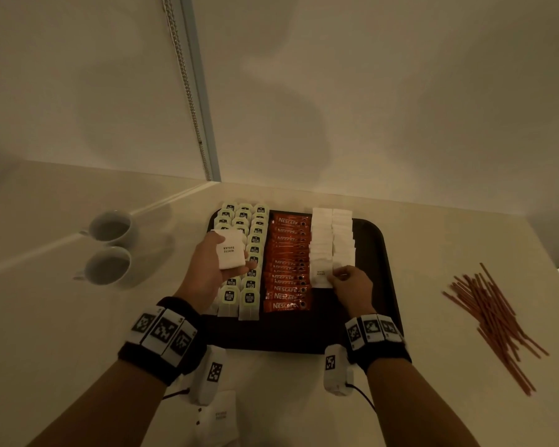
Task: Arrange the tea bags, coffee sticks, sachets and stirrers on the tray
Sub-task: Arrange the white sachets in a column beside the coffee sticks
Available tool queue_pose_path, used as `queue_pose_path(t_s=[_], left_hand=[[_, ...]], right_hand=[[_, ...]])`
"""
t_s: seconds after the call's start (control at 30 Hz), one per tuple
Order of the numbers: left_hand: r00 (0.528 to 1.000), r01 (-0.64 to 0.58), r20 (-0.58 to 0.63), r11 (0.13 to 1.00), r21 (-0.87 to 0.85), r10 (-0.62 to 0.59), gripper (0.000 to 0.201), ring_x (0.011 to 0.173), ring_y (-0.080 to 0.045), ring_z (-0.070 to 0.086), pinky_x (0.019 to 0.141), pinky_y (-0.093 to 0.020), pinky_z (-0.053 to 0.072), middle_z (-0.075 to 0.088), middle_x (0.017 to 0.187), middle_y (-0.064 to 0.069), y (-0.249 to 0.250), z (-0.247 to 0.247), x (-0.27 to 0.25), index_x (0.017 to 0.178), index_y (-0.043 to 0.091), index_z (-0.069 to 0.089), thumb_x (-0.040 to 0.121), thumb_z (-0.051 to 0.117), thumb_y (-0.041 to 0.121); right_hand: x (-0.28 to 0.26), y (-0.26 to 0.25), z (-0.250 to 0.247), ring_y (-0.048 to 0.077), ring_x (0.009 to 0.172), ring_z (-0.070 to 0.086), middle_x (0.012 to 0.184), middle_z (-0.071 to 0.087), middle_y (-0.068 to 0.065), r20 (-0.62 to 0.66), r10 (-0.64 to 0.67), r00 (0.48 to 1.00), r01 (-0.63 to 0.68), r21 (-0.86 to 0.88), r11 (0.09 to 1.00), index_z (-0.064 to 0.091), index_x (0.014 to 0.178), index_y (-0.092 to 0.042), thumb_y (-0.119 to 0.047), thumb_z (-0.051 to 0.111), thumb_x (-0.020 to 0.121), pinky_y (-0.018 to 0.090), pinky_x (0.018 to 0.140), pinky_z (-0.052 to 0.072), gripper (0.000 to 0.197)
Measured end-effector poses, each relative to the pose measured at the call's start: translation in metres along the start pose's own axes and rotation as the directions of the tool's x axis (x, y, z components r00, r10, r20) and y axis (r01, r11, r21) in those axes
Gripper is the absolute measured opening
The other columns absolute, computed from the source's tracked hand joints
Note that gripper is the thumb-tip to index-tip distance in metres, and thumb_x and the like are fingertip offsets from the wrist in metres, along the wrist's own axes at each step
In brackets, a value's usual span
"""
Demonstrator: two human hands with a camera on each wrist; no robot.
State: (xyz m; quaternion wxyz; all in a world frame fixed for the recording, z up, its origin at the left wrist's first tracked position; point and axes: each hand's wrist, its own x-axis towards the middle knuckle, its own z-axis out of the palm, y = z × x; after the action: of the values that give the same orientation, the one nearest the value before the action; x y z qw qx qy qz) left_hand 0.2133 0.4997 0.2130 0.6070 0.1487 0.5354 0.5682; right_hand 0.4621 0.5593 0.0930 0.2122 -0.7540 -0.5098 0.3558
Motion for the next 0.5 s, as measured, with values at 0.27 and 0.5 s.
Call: queue_pose_path(t_s=[0.27,0.5], left_hand=[[0.999,0.029,0.032,1.000,0.012,-0.029,0.024,0.061,-0.033,0.061,0.044,-0.022,0.051,0.057,0.077,-0.019,-0.002,0.000,0.002,0.092,0.009,0.051,0.096,0.028,0.012],[0.985,0.058,0.146,0.972,0.228,-0.092,0.025,0.061,-0.028,0.065,0.046,-0.025,0.051,0.062,0.084,-0.017,-0.008,0.009,0.003,0.111,0.006,0.051,0.092,0.036,0.002]], right_hand=[[-0.003,-0.006,0.004,0.015,0.083,0.057,0.095,0.063,0.008,-0.069,-0.056,0.996,0.049,-0.091,0.995,0.058,0.094,-0.006,-0.015,0.068,0.084,0.024,0.072,0.046,0.017],[-0.045,-0.097,-0.006,-0.005,0.083,0.057,0.093,0.061,-0.013,0.176,-0.513,0.840,0.457,0.278,0.845,0.061,0.098,-0.021,-0.031,0.062,0.089,0.012,0.072,0.045,0.014]])
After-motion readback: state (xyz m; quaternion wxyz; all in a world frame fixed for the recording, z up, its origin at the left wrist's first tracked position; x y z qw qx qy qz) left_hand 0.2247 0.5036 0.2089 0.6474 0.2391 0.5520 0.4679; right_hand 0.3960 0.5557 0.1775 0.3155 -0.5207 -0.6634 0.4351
